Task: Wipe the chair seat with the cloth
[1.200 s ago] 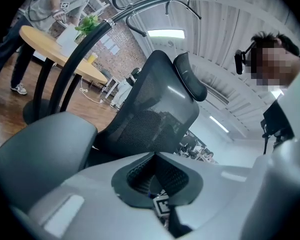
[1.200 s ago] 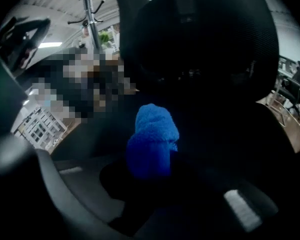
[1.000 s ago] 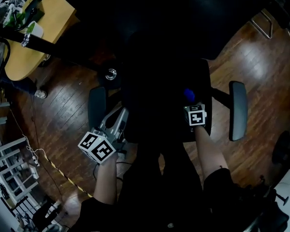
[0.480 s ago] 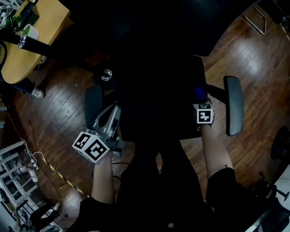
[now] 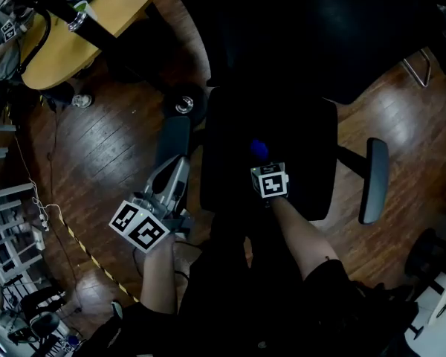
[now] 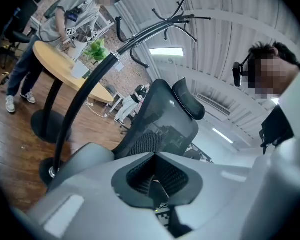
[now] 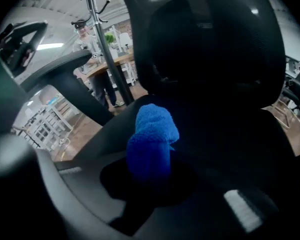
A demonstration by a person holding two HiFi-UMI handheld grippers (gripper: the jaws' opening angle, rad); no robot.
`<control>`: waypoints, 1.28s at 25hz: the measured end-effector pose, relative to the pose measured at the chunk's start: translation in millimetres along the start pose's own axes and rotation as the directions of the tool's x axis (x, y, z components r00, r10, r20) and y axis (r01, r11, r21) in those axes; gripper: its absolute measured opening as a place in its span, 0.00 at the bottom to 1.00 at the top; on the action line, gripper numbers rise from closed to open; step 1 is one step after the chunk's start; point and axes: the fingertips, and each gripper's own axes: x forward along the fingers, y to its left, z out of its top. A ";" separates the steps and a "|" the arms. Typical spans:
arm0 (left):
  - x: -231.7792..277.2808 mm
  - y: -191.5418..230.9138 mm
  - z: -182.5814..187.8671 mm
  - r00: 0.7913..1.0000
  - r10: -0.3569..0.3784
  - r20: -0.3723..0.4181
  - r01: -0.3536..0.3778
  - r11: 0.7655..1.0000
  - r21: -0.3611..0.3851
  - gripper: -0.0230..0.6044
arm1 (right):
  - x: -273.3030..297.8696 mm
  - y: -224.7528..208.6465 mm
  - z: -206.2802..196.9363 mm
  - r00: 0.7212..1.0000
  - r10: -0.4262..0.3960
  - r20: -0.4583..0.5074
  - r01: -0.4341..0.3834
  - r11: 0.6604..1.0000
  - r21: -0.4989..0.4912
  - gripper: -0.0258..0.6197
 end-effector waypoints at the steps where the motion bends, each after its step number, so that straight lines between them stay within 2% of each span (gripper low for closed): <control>1: -4.1 4.2 2.2 1.000 0.011 0.010 -0.011 1.000 -0.003 0.04 | 9.8 25.4 3.6 0.999 0.041 -0.003 -0.041 0.999 -0.017 0.10; 4: -14.1 15.0 5.9 0.999 0.036 0.029 -0.036 0.999 -0.013 0.04 | 27.5 91.8 13.7 0.992 0.129 -0.007 -0.129 0.990 -0.060 0.10; 7: -17.3 21.4 8.4 0.998 0.045 0.037 -0.044 0.999 -0.016 0.04 | 41.6 130.0 -2.4 0.984 0.174 -0.049 -0.178 0.979 -0.095 0.10; 13: -17.2 21.7 7.9 0.999 0.036 0.036 -0.035 0.999 -0.013 0.04 | 37.3 128.0 -6.7 0.985 0.170 0.005 -0.166 0.967 -0.194 0.10; 17: -11.6 17.2 2.1 1.000 0.019 0.021 -0.019 1.000 -0.013 0.04 | 25.9 83.6 -32.8 0.995 0.100 -0.021 -0.102 0.980 -0.174 0.10; 21: -5.1 17.9 -2.2 1.000 0.002 -0.001 -0.002 1.000 -0.008 0.04 | -5.3 2.9 -62.2 0.998 -0.038 -0.053 0.030 0.991 -0.133 0.10; 25: 4.3 19.0 -12.4 1.000 -0.008 -0.028 0.008 1.000 -0.013 0.04 | -61.2 -92.6 -81.4 0.974 -0.217 -0.057 0.212 0.974 -0.080 0.10; 27: 7.9 17.6 -18.0 0.999 -0.010 -0.041 0.010 1.000 -0.009 0.04 | -90.3 -126.1 -83.5 0.959 -0.280 -0.039 0.278 0.959 -0.064 0.10; 32: 22.7 11.2 -26.2 0.997 -0.030 -0.070 0.030 1.000 -0.004 0.04 | -122.4 -161.0 -94.6 0.941 -0.335 -0.043 0.334 0.942 -0.014 0.10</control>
